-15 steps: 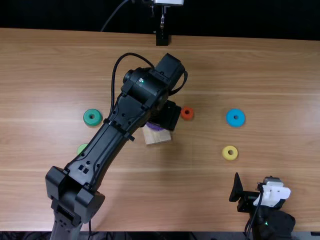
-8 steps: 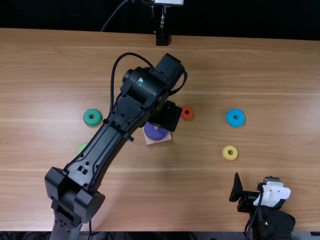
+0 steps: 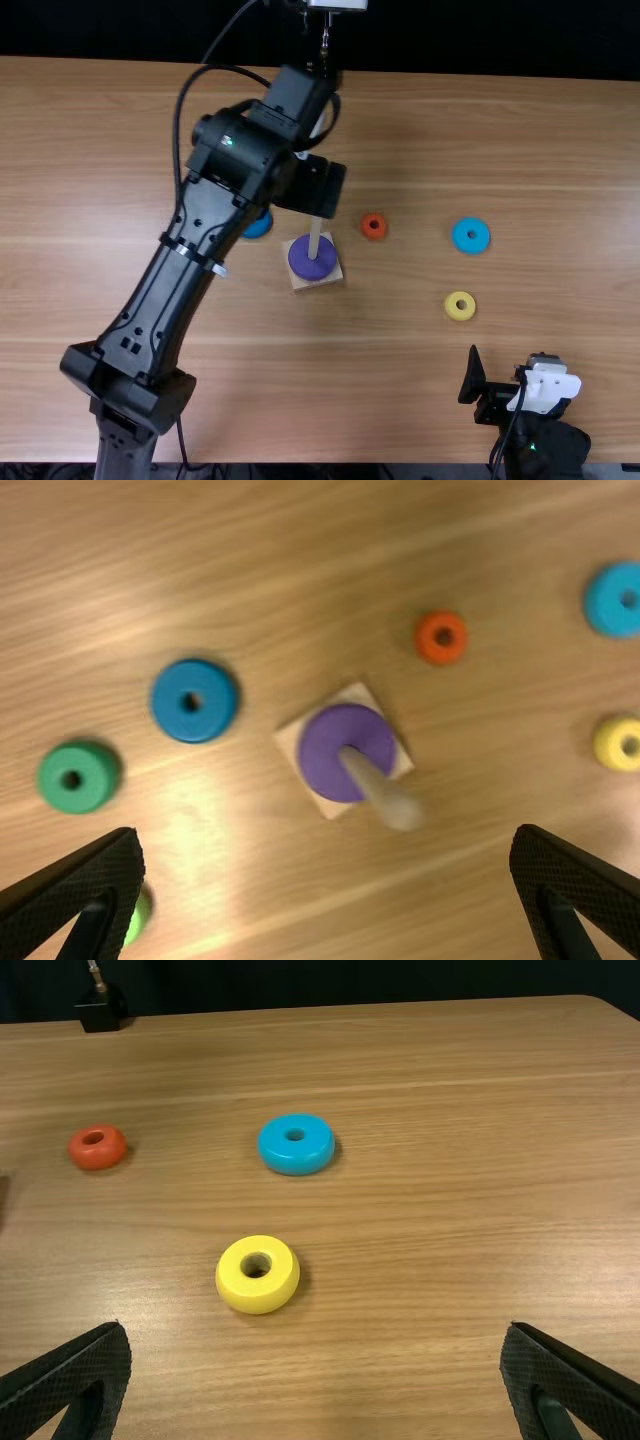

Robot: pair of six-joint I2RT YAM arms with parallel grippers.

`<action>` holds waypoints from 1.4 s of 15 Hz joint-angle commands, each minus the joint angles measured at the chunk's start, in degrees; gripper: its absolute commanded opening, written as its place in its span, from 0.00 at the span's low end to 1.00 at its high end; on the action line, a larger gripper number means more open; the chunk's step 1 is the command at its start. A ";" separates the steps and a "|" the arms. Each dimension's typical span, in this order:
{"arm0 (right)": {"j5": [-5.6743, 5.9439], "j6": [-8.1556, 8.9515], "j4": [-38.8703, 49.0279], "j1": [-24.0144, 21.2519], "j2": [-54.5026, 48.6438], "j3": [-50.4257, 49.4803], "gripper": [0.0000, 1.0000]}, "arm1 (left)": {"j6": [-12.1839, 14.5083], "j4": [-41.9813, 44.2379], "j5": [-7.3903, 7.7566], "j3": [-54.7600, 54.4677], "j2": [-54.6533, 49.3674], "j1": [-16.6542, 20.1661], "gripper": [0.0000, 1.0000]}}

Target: Build the Hanoi tower: stack the rings onto the peg from bottom to top in this color order: purple, dark blue, light blue, dark green, light green, yellow, orange.

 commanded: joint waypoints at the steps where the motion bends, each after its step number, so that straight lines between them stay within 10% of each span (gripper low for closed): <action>1: -0.01 0.00 -3.22 -0.42 -0.73 -6.15 1.00 | 0.04 0.05 -0.27 -0.14 -1.69 3.45 1.00; 8: -0.01 0.00 -3.22 -0.42 -0.73 -6.15 1.00 | 0.04 33.48 1.63 -44.08 -20.32 8.63 1.00; 16: -0.01 0.00 -3.22 -0.42 -0.73 -6.15 1.00 | 0.77 23.25 -0.37 -43.47 -11.10 8.46 1.00; 21: -0.01 0.00 -3.22 -0.42 -0.73 -6.15 1.00 | 6.89 23.04 -0.48 -37.31 -2.22 8.28 1.00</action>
